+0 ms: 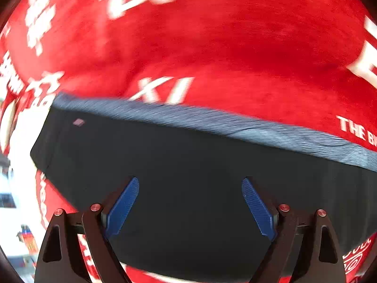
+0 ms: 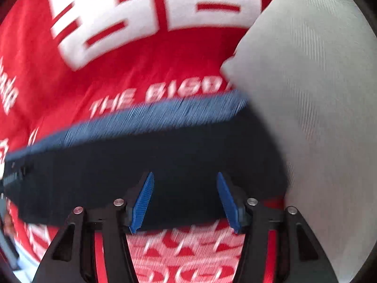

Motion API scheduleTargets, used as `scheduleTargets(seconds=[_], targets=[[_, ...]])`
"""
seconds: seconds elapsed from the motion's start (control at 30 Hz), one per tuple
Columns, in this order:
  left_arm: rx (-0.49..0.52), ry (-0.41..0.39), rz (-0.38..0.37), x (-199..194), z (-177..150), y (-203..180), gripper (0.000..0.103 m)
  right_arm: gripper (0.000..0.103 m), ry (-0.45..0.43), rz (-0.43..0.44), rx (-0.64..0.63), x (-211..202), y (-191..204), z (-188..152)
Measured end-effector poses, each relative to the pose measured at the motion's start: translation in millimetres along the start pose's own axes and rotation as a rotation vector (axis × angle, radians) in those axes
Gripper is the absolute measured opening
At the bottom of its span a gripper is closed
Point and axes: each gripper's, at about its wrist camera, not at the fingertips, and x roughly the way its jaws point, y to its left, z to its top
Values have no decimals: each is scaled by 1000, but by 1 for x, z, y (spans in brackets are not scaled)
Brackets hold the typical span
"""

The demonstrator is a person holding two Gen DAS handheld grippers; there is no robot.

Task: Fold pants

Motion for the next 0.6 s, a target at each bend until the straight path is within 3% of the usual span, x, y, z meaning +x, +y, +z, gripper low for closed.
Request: scheduleTargets(seconds=[0.2, 0.47, 0.6], targets=[[5, 18, 21, 1, -35, 43, 90, 61, 89, 16, 28, -9, 14, -67], [26, 3, -39, 6, -48, 92, 90, 61, 63, -5, 30, -23, 59, -86], [12, 12, -74, 18, -44, 131, 90, 61, 49, 31, 48, -27, 104, -94]])
